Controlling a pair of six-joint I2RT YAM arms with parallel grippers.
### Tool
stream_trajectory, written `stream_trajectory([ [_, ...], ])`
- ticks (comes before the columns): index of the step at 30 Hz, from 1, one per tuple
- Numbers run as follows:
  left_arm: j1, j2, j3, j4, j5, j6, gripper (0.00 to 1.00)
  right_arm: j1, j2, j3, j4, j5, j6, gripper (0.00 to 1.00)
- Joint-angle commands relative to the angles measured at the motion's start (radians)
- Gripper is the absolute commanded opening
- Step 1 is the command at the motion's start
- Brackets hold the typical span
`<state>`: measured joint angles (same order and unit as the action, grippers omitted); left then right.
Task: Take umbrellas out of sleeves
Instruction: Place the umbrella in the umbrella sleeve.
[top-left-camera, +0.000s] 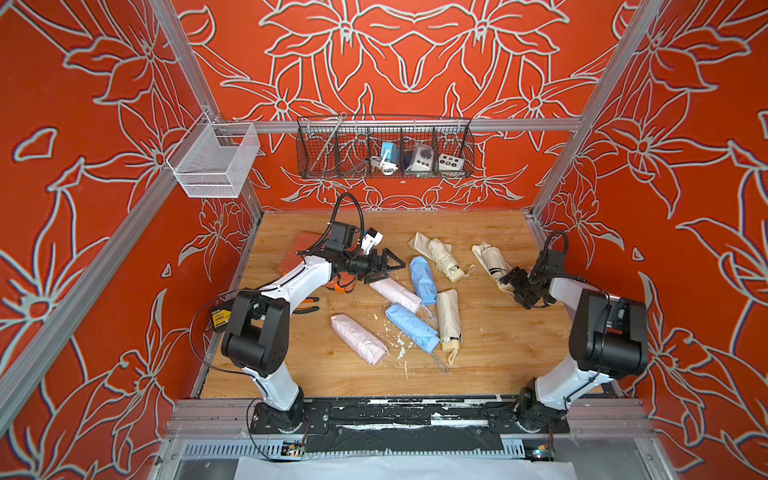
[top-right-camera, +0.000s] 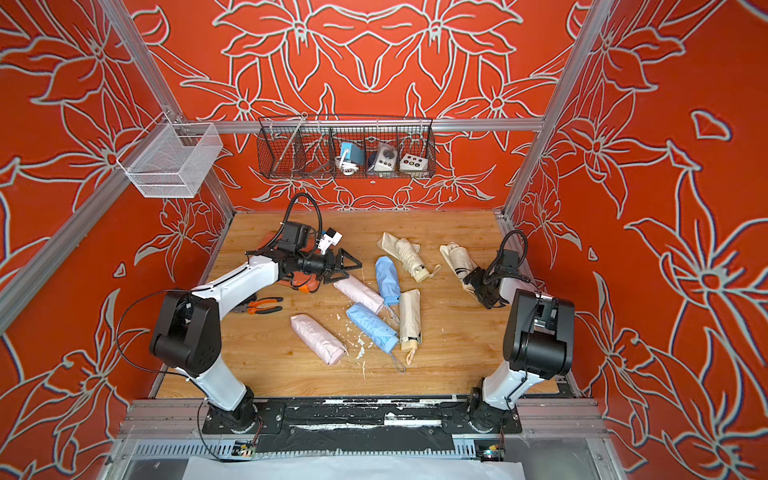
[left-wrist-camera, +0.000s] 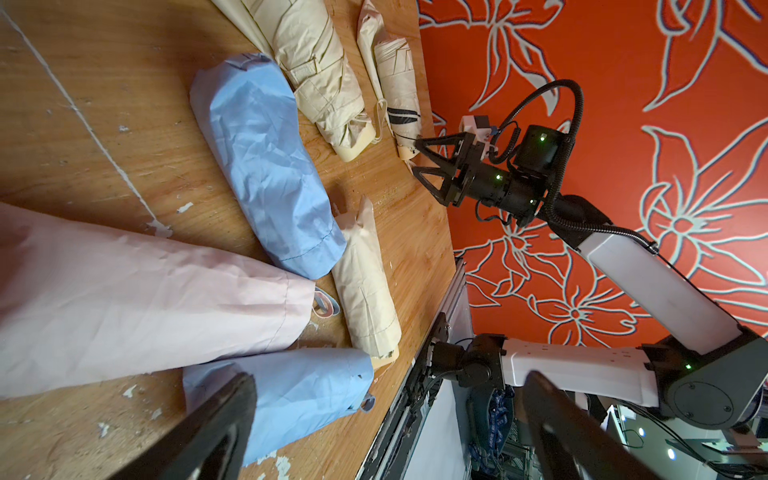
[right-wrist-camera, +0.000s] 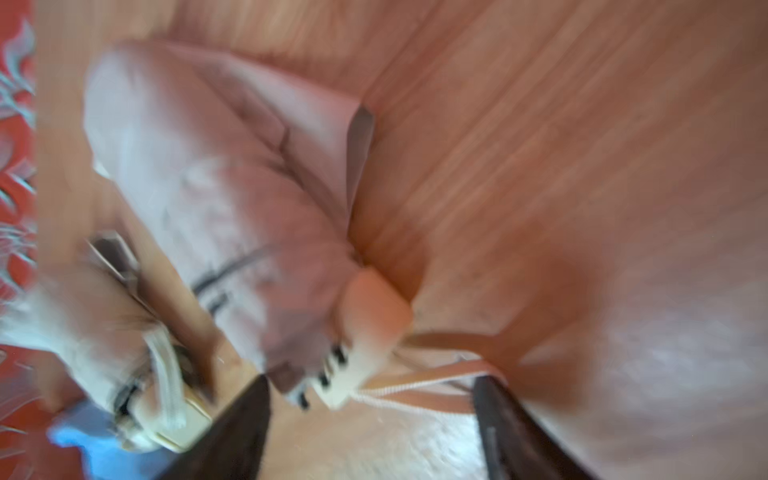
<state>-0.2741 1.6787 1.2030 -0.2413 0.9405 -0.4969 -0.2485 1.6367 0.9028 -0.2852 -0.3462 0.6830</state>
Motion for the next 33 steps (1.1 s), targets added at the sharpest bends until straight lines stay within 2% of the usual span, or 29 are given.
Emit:
stream_trajectory([
  [1, 0.007, -0.039, -0.020, -0.001, 0.009, 0.018, 0.98, -0.006, -0.078, 0.049, -0.170, 0.090, -0.090, 0.97],
  [6, 0.007, -0.063, -0.047, -0.016, -0.007, 0.031, 0.98, -0.001, -0.193, 0.112, -0.277, 0.099, -0.152, 0.98],
  [14, 0.007, -0.126, -0.103, -0.003, -0.006, 0.033, 0.99, 0.059, -0.341, 0.109, -0.313, -0.142, -0.221, 0.97],
  [22, 0.007, -0.186, -0.186, -0.021, -0.010, 0.064, 0.98, 0.286, -0.431, 0.035, -0.561, -0.116, -0.268, 0.96],
  [27, 0.007, -0.213, -0.255, -0.024, -0.008, 0.075, 0.98, 0.395, -0.493, -0.051, -0.557, -0.104, -0.209, 0.96],
  [33, 0.007, -0.235, -0.319, -0.012, 0.006, 0.071, 0.98, 0.529, -0.465, -0.094, -0.514, -0.089, -0.161, 0.96],
])
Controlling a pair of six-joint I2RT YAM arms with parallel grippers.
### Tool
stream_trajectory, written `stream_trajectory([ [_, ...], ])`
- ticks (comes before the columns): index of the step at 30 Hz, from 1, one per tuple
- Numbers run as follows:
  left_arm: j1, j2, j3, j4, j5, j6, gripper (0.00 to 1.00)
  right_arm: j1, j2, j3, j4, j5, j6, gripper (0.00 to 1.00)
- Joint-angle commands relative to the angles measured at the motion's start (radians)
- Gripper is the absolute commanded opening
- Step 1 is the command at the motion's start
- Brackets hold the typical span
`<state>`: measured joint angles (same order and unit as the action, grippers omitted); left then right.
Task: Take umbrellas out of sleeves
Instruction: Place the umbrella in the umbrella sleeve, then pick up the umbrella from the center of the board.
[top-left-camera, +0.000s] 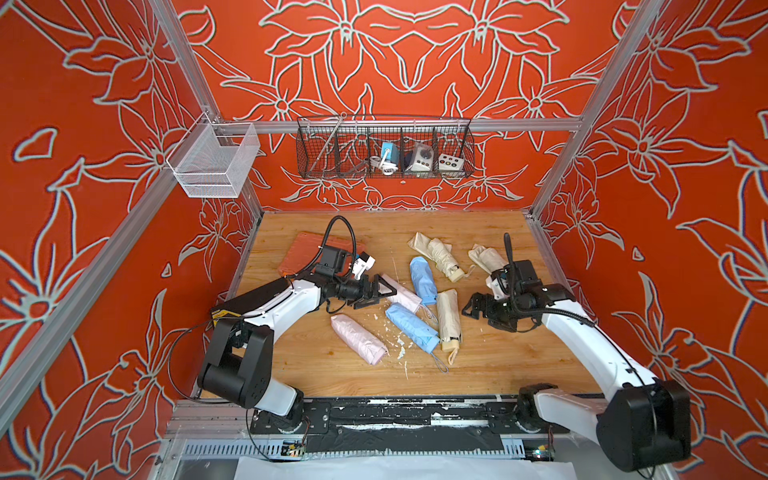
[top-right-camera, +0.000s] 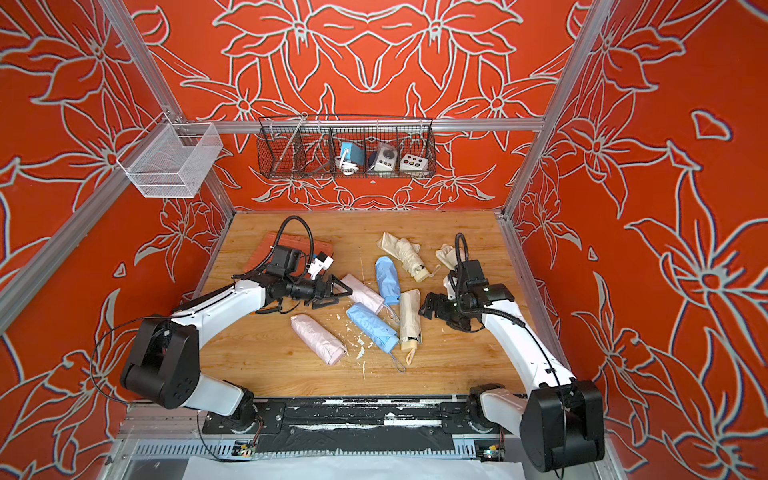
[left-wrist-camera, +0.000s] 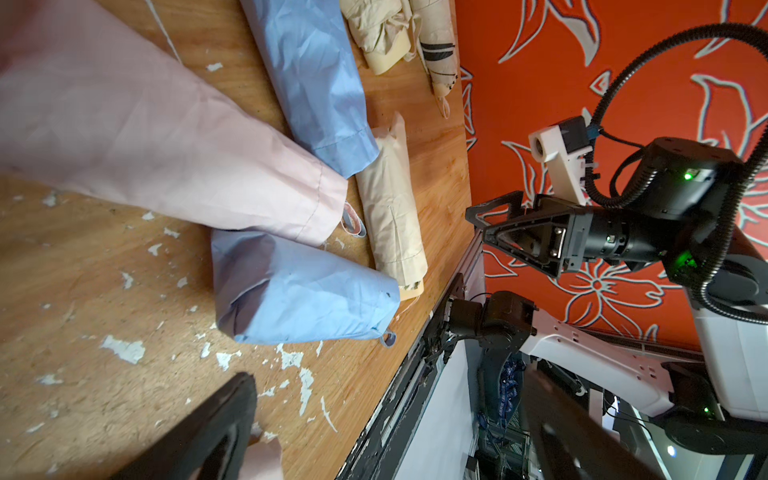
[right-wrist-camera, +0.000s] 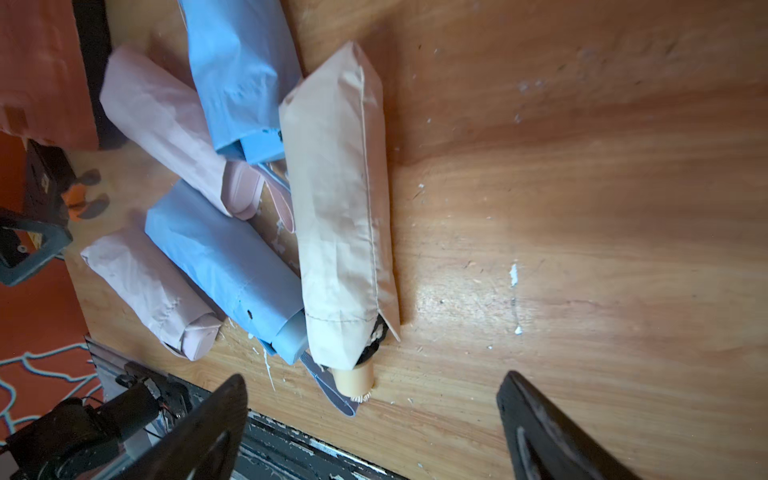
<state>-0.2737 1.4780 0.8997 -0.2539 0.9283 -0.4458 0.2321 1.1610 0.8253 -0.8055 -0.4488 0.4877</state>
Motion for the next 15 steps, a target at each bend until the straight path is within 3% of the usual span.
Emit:
stream_trajectory([
  [1, 0.006, -0.037, -0.021, 0.001, 0.017, 0.020, 0.98, 0.069, 0.021, -0.016, 0.015, 0.021, 0.039, 0.96],
  [15, -0.002, -0.059, -0.071, 0.018, 0.050, 0.005, 0.98, 0.187, 0.233, 0.076, 0.058, 0.134, -0.011, 0.96],
])
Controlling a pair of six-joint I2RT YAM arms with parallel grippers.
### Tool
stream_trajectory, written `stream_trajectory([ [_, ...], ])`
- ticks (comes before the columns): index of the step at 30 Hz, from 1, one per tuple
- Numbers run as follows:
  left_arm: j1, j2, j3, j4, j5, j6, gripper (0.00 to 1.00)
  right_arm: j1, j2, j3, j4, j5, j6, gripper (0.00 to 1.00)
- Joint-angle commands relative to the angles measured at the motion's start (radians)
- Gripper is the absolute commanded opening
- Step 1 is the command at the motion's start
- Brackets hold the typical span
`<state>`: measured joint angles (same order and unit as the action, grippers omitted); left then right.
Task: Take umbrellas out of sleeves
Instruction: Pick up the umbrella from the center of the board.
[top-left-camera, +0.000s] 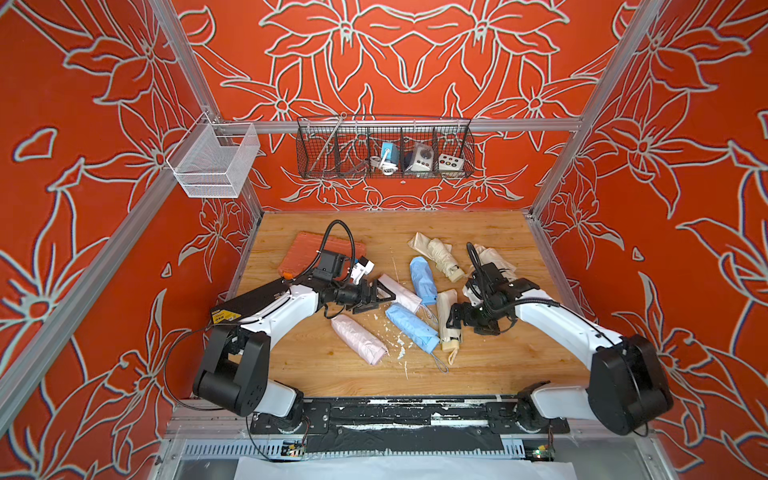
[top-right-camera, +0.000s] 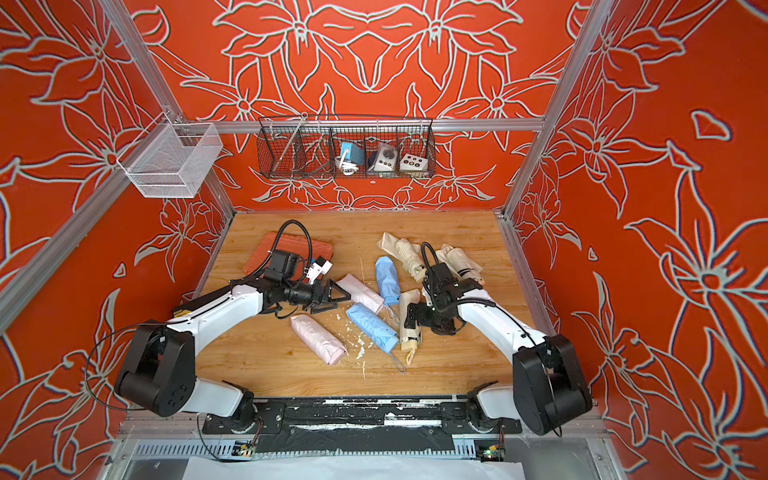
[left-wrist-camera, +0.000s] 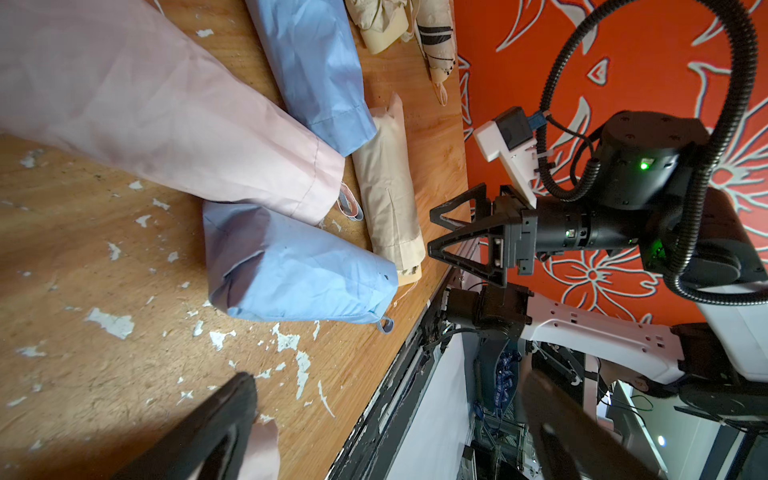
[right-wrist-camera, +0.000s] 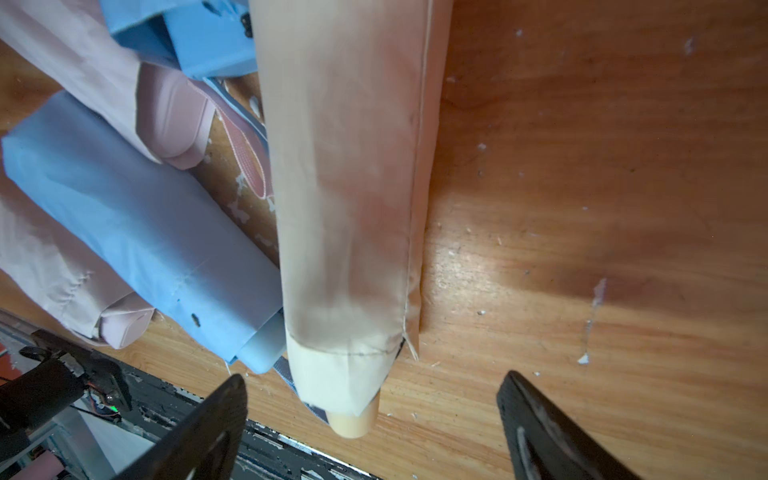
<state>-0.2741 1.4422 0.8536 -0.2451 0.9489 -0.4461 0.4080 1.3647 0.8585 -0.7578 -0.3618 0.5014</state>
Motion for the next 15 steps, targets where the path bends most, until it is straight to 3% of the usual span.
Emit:
stream_trajectory([
  [1, -0.006, -0.024, -0.034, 0.018, 0.033, -0.001, 0.98, 0.014, 0.044, 0.051, 0.013, 0.049, -0.028, 0.96],
  [15, -0.058, -0.019, -0.075, 0.047, 0.027, -0.024, 0.98, 0.081, 0.233, 0.157, 0.028, 0.109, -0.076, 0.94],
])
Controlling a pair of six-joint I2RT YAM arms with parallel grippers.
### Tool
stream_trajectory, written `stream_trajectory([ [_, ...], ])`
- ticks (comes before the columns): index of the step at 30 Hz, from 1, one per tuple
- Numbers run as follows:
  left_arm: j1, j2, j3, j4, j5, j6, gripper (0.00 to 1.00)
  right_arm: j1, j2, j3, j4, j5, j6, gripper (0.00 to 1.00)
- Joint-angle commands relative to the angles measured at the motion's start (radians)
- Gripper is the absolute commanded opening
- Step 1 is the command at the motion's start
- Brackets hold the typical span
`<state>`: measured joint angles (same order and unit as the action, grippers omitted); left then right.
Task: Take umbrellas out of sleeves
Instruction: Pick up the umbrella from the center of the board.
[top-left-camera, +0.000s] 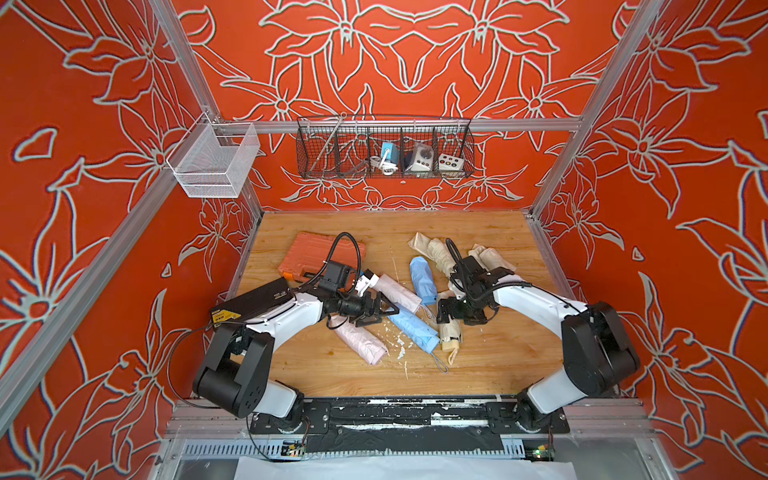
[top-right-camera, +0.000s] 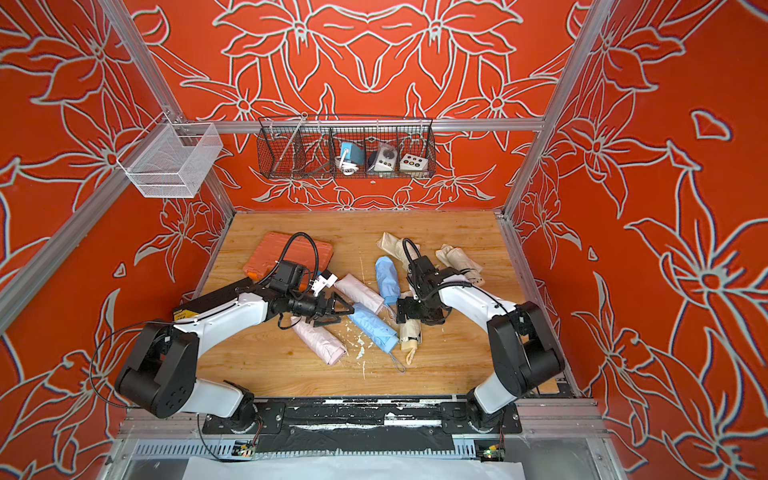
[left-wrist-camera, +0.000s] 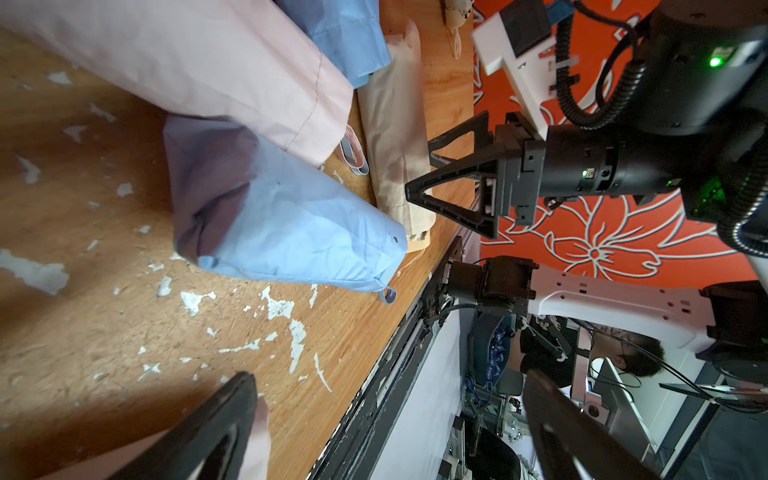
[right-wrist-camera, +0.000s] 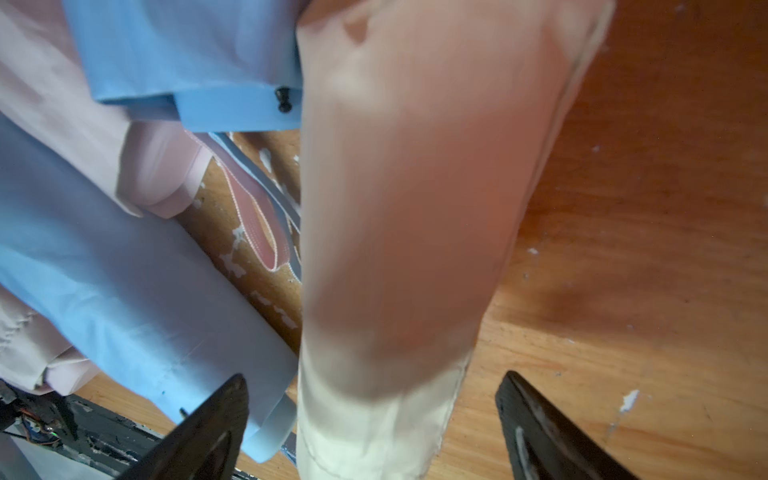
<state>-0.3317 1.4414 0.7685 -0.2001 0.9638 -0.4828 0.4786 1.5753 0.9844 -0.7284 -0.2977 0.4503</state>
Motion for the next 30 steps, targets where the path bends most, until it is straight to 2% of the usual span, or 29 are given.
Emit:
stream_trajectory([
  [1, -0.001, -0.017, 0.009, 0.001, 0.011, 0.012, 0.98, 0.010, 0.031, 0.035, -0.003, 0.055, -0.028, 0.94],
  [11, -0.001, -0.002, 0.014, -0.001, 0.014, 0.021, 0.98, 0.012, 0.080, 0.042, -0.020, 0.112, -0.045, 0.89],
  [30, -0.001, 0.024, 0.021, -0.004, 0.016, 0.033, 0.98, 0.032, 0.118, 0.008, -0.016, 0.164, -0.045, 0.87],
])
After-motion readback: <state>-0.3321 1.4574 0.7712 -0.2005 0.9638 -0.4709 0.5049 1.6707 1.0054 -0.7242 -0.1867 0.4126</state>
